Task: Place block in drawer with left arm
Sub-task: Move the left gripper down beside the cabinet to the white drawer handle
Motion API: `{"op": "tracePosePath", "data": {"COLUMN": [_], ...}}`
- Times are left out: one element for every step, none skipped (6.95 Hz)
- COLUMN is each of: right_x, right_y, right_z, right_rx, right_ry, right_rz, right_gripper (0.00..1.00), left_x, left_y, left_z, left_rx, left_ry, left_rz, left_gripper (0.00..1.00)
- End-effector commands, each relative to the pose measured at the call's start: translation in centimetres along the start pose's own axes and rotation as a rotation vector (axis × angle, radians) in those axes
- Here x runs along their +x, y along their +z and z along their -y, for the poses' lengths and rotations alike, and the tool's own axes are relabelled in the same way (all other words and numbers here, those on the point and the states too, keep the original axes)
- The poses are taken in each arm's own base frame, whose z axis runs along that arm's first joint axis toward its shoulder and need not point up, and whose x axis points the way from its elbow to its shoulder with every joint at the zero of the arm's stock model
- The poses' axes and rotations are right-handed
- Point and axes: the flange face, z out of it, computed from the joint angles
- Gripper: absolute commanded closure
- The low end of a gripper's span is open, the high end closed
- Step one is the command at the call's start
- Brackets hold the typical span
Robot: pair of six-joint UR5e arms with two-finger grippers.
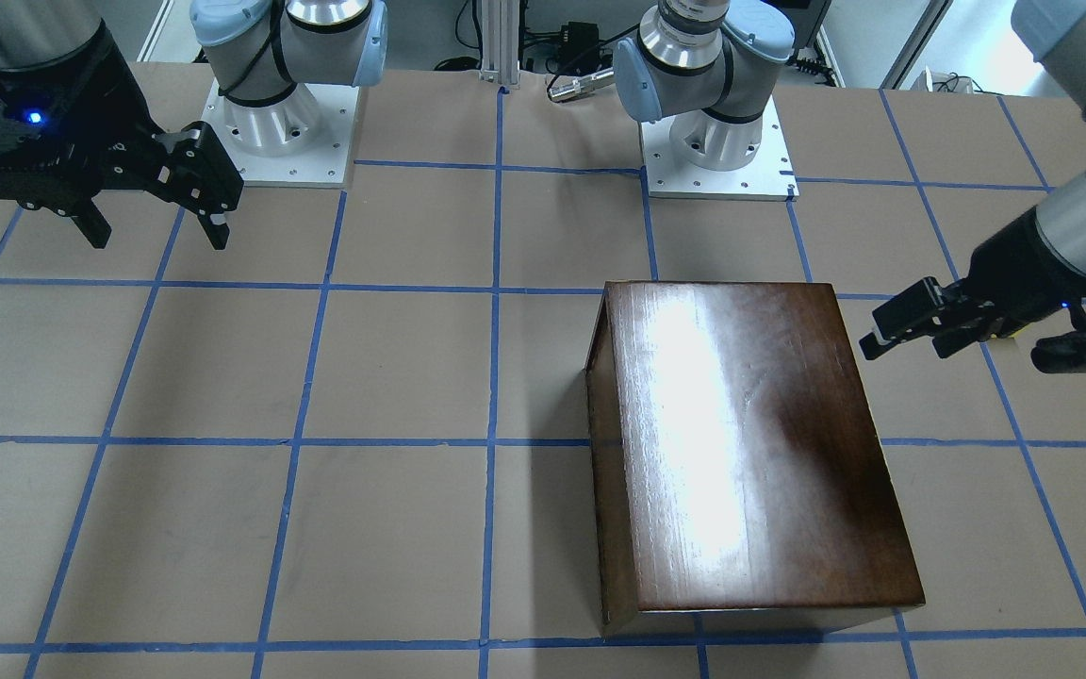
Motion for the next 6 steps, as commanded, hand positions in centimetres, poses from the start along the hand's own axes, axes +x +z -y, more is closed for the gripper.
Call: {"op": "tracePosePath", "data": {"right_x": [0.0, 0.0, 0.0, 0.0, 0.0, 0.0], "right_y": [0.0, -0.1, 0.0, 0.0, 0.0, -0.1], "right_z": [0.0, 0.0, 0.0, 0.0, 0.0, 0.0], "right_rx": [-0.001, 0.001, -0.001, -0.001, -0.001, 0.001], "right_ry": [0.000, 0.000, 0.000, 0.000, 0.000, 0.000], "right_rz": [0.000, 0.000, 0.000, 0.002, 0.002, 0.000], "right_gripper": [0.00, 0.00, 0.00, 0.00, 0.00, 0.00], "left_x": [-3.5, -4.2, -4.5, -4.3, -4.3, -4.6], "left_y": [3.0, 5.0, 6.7, 7.6, 8.1, 8.7], "left_z": [1.6, 2.0, 2.0, 1.8, 2.0, 2.3], "left_rx": [-0.010, -0.026, -0.017, -0.010, -0.012, -0.019], "left_ry": [0.052, 0.049, 0.050, 0.045, 0.039, 0.036], "left_rz": [-0.013, -0.021, -0.022, -0.064, -0.079, -0.088], "left_gripper": [0.00, 0.00, 0.00, 0.00, 0.00, 0.00]}}
